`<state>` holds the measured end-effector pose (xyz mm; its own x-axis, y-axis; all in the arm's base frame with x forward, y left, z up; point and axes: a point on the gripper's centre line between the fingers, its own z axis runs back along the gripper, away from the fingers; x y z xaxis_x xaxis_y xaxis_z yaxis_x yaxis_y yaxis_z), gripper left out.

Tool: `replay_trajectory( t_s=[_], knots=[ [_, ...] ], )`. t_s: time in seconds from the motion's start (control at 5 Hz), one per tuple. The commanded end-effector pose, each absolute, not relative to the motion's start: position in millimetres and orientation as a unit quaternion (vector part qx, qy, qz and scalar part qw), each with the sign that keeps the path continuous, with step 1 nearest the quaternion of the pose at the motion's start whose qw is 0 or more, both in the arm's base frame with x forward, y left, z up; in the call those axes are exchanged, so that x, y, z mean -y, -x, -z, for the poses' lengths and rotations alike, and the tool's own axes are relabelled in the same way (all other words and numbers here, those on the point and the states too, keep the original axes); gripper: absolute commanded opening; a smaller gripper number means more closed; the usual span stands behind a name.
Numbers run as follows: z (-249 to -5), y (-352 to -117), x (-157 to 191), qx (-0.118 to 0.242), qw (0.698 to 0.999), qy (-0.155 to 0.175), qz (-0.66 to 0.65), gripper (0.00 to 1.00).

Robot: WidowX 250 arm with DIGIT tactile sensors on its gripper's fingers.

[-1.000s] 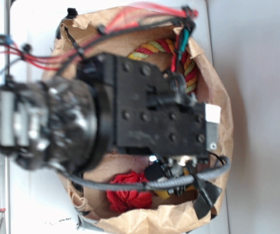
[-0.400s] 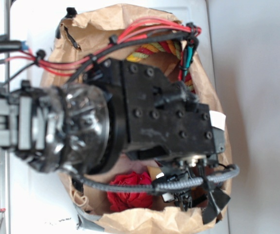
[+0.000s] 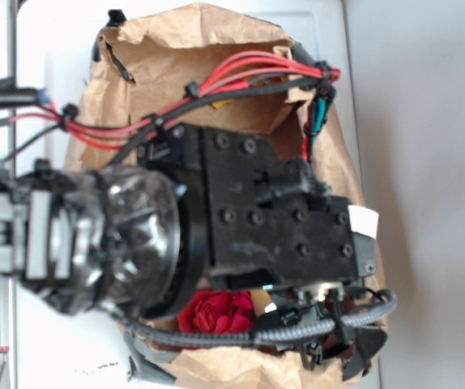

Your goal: Grab the green sponge.

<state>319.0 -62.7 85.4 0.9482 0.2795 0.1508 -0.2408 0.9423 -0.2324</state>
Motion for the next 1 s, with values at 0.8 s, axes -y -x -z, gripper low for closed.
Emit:
replay_trajectory(
  t_s=[0.8],
  knots=[
    [-105, -334, 83, 0.140, 0.983, 0.083, -0.081, 1.00]
  ],
)
